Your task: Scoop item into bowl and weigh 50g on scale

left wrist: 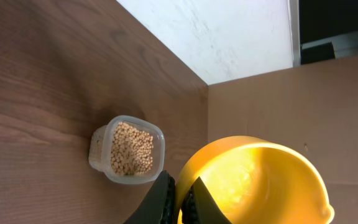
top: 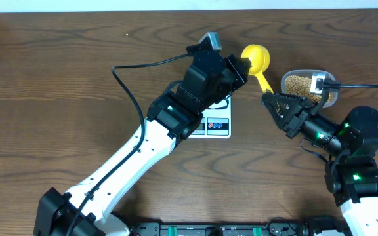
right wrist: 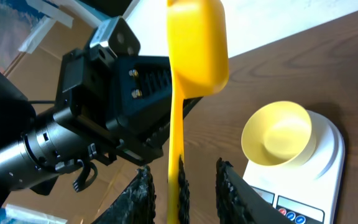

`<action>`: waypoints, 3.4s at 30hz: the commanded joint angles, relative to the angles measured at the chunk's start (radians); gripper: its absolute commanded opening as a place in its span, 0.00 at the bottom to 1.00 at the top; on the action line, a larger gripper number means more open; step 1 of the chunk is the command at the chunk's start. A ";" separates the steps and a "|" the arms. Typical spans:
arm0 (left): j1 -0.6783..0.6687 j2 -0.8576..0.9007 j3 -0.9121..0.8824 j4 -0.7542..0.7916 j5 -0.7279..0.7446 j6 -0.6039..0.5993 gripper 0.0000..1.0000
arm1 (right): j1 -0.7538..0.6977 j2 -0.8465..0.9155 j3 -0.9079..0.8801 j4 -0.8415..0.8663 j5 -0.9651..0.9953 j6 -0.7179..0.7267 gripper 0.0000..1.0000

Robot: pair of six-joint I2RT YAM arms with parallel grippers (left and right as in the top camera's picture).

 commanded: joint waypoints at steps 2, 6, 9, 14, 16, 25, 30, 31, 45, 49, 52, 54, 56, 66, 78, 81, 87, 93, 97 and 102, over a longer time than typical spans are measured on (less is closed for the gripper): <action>-0.002 0.001 -0.002 -0.002 0.014 -0.031 0.07 | 0.008 -0.009 0.016 0.021 0.015 0.028 0.27; -0.002 0.001 -0.002 -0.002 0.018 -0.039 0.07 | 0.008 -0.009 0.016 0.029 0.020 0.028 0.25; -0.002 0.001 -0.002 -0.002 0.034 -0.039 0.07 | 0.008 -0.009 0.016 0.030 0.036 0.028 0.25; -0.002 0.001 -0.002 -0.009 0.039 -0.042 0.07 | 0.008 -0.009 0.016 0.040 0.041 0.028 0.23; -0.002 0.001 -0.002 -0.009 0.039 -0.042 0.08 | 0.008 -0.009 0.016 0.040 0.042 0.027 0.22; -0.002 0.001 -0.002 -0.009 0.040 -0.046 0.07 | 0.008 -0.009 0.016 0.041 0.049 0.028 0.16; -0.002 0.001 -0.002 -0.018 0.040 -0.091 0.07 | 0.008 -0.009 0.016 0.041 0.049 0.039 0.17; -0.002 0.001 -0.002 -0.022 0.040 -0.095 0.08 | 0.008 -0.009 0.016 0.043 0.049 0.039 0.17; -0.002 0.001 -0.002 -0.031 0.070 -0.140 0.07 | 0.008 -0.009 0.016 0.059 0.049 0.055 0.15; -0.002 0.001 -0.002 -0.031 0.070 -0.140 0.07 | 0.008 -0.009 0.016 0.059 0.049 0.055 0.11; -0.002 0.001 -0.002 -0.031 0.070 -0.139 0.07 | 0.008 -0.009 0.016 0.060 0.049 0.062 0.03; -0.002 0.001 -0.002 -0.031 0.070 -0.139 0.07 | 0.008 -0.009 0.016 0.060 0.049 0.062 0.01; -0.002 0.001 -0.002 -0.031 0.070 -0.138 0.07 | 0.008 -0.009 0.016 0.059 0.050 0.062 0.01; -0.001 0.001 -0.002 -0.075 0.068 -0.006 0.52 | 0.006 -0.009 0.016 0.056 0.095 0.071 0.01; 0.001 -0.018 -0.002 -0.194 0.085 0.289 0.62 | -0.137 -0.004 0.051 -0.095 0.183 0.082 0.01; 0.001 -0.033 -0.002 -0.170 0.085 0.309 0.62 | -0.142 -0.004 0.055 -0.100 0.158 0.052 0.01; 0.003 -0.091 -0.002 -0.142 0.085 0.406 0.62 | -0.142 -0.005 0.055 -0.103 0.153 0.022 0.01; 0.044 -0.190 -0.002 -0.194 0.084 0.625 0.62 | -0.142 -0.004 0.060 -0.103 0.111 0.018 0.01; 0.082 -0.235 -0.002 -0.262 0.085 0.681 0.54 | -0.142 -0.004 0.079 -0.095 -0.011 0.051 0.01; 0.069 -0.222 -0.002 -0.339 0.107 0.532 0.43 | -0.142 -0.004 0.084 -0.025 -0.063 0.182 0.01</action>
